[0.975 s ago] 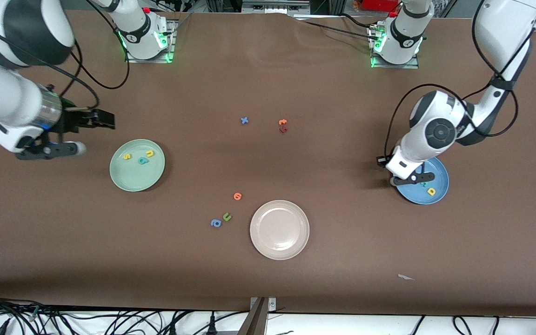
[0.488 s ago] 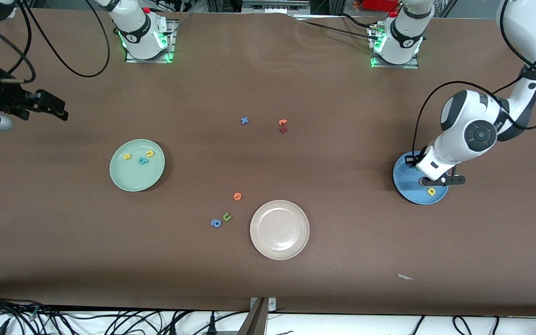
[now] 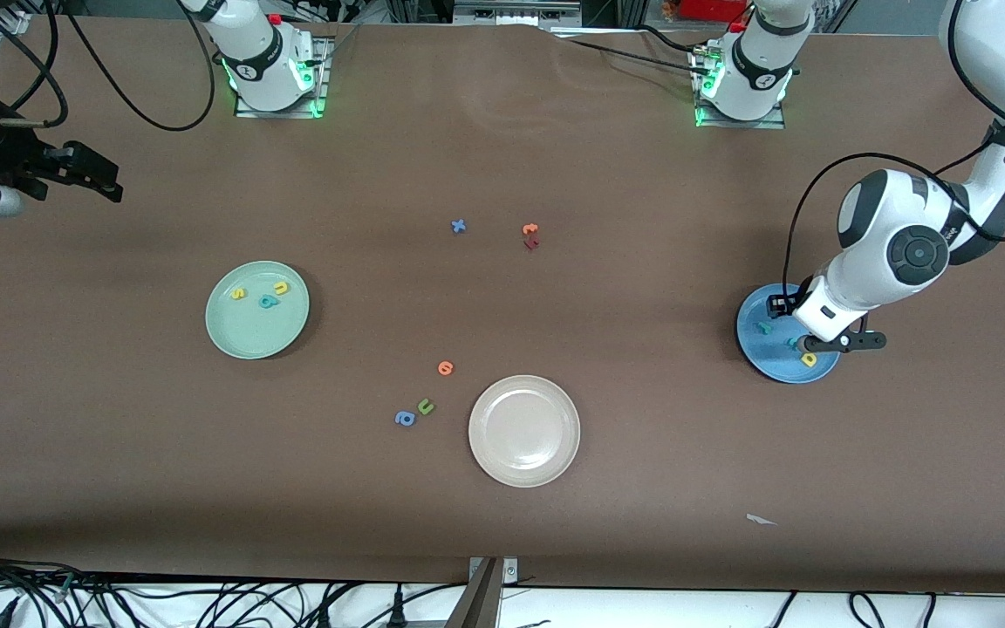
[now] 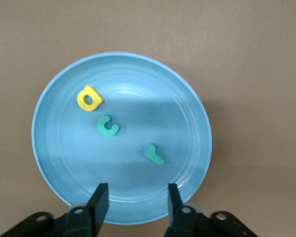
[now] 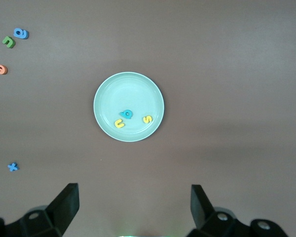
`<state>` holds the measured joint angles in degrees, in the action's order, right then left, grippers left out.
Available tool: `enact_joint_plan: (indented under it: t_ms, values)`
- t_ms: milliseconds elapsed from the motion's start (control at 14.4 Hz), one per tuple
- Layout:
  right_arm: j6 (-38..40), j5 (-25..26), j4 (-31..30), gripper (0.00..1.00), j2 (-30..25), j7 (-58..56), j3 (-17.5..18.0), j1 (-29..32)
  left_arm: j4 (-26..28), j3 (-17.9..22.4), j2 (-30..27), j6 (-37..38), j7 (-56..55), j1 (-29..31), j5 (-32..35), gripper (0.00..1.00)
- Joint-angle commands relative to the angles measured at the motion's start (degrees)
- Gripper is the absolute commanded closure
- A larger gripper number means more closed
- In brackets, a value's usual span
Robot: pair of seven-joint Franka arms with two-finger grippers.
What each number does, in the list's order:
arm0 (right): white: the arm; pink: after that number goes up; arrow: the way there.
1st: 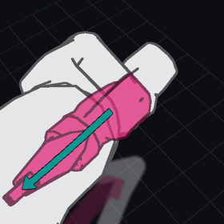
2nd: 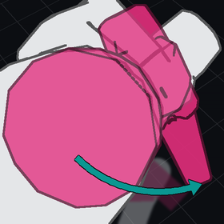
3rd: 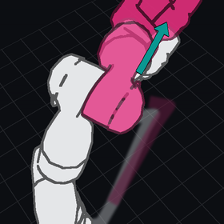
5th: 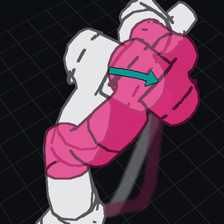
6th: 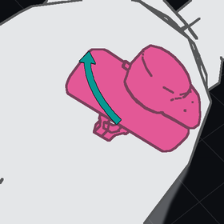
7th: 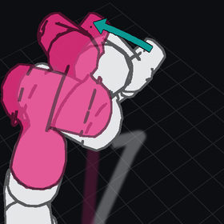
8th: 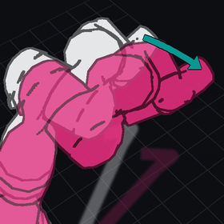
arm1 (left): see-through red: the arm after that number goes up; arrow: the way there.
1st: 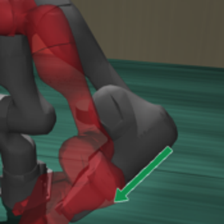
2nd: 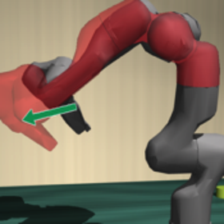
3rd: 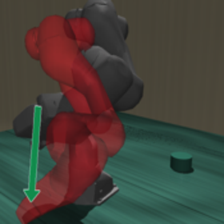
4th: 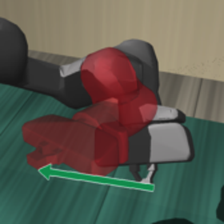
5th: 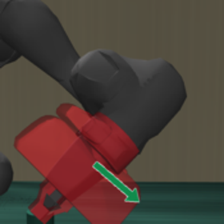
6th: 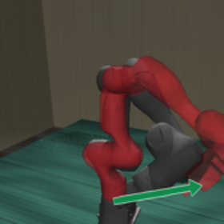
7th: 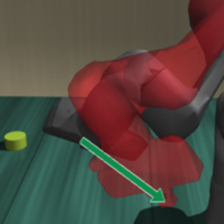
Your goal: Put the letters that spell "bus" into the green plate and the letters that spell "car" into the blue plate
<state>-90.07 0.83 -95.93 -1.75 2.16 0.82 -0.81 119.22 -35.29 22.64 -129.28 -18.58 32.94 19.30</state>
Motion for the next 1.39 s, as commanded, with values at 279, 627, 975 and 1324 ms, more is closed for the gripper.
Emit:
enact_joint_plan:
  t_ms: [279,627,975,1324]
  values:
    - [2.09,1.28,3.29,0.0,2.9,2.93,-0.55,0.55,-13.81,-1.98,-1.19,13.68,0.3,0.37,-0.84,0.04]
    - [2.36,2.07,3.29,0.0,2.46,3.02,1.38,0.11,-26.91,-2.59,-1.19,27.04,0.39,0.37,-0.84,0.0]
    - [2.36,2.16,3.38,0.0,1.58,2.94,1.64,0.11,-37.55,-2.86,-1.19,35.04,0.39,0.37,-5.4,0.0]
    - [3.85,2.07,3.38,0.0,0.96,3.02,1.56,0.11,-41.44,-2.42,-2.5,39.1,0.3,0.37,-5.76,0.01]
